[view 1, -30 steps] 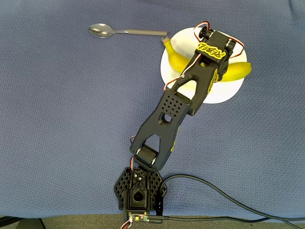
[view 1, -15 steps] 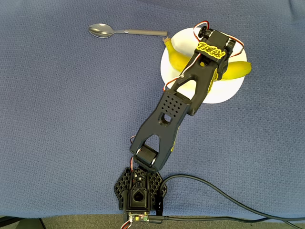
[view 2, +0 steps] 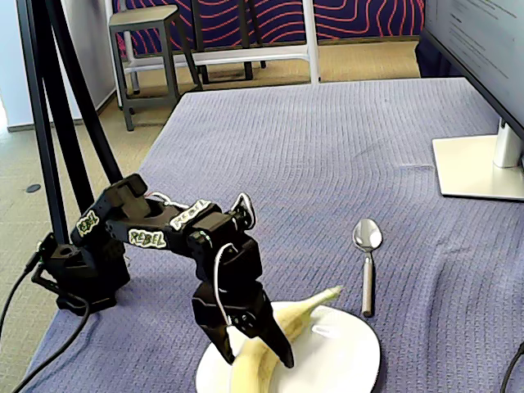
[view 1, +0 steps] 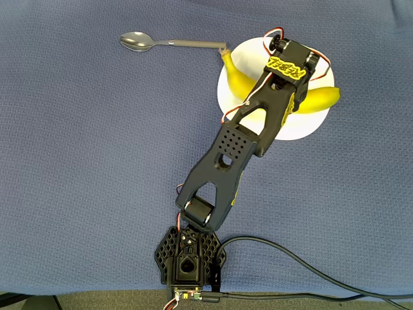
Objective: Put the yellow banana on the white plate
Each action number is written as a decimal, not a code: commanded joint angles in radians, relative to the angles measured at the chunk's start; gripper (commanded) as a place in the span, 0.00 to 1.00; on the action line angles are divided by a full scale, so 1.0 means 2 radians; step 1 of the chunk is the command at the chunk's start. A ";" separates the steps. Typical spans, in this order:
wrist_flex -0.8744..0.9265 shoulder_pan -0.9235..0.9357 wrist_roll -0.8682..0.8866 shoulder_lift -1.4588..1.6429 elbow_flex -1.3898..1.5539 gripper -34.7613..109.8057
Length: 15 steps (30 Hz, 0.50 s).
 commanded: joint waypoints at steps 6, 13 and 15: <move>0.021 -0.002 0.008 0.054 0.003 0.46; 0.044 0.003 0.013 0.077 0.012 0.46; 0.059 0.005 0.013 0.091 0.012 0.46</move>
